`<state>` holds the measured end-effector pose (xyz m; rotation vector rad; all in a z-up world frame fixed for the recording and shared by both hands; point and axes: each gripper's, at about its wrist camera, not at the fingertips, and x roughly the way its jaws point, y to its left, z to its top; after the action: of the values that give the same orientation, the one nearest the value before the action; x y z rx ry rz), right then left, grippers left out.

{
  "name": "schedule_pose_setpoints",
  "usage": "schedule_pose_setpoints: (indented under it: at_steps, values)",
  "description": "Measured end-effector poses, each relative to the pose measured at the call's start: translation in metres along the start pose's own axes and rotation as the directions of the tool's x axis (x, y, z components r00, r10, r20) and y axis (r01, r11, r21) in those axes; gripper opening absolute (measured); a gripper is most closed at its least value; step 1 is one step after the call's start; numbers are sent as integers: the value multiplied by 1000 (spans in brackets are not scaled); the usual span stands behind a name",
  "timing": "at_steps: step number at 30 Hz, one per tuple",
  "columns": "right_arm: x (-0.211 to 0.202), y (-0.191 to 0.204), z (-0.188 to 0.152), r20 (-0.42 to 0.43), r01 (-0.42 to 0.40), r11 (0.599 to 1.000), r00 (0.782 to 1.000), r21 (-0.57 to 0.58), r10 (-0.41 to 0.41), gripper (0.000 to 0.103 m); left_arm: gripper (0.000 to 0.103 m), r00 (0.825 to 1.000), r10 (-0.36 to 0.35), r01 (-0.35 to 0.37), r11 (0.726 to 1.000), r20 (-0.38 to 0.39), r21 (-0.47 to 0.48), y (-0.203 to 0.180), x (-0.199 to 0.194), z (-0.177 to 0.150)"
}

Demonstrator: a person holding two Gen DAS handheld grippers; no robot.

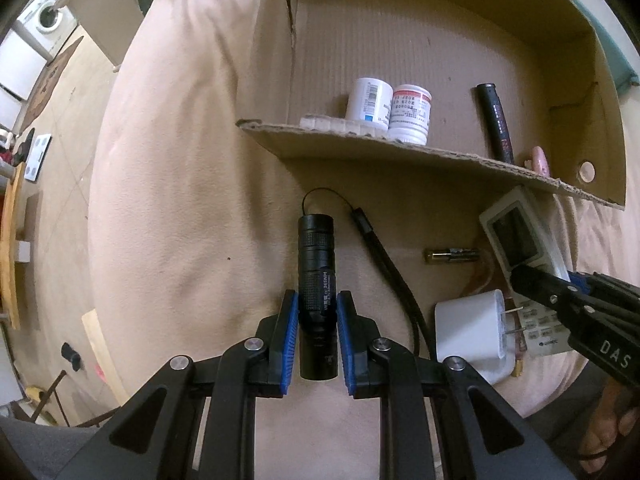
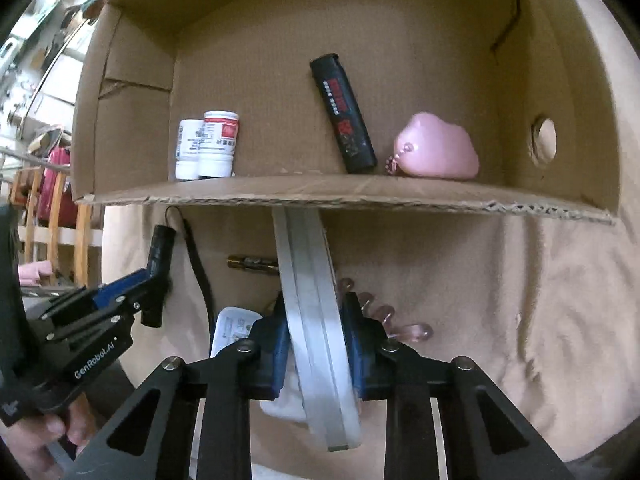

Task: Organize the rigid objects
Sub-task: 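Carry the flashlight and remote control into the box with both tools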

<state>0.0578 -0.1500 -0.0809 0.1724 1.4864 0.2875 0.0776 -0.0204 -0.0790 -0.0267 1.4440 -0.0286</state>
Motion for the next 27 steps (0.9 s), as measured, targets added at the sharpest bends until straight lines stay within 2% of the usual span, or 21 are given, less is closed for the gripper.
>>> schedule_pose_setpoints:
  at_steps: [9, 19, 27]
  values:
    - [-28, 0, -21, 33, -28, 1000, 999, 3, 28, 23, 17, 1000, 15, -15, 1000, 24, 2, 8, -15, -18]
    - [-67, -9, -56, 96, -109, 994, 990, 18, 107, 23, 17, 990, 51, -52, 999, 128, 4, 5, -58, -46]
    - [-99, -17, -59, 166, -144, 989, 976, 14, 140, 23, 17, 971, 35, -35, 999, 235, -3, 6, -107, -46]
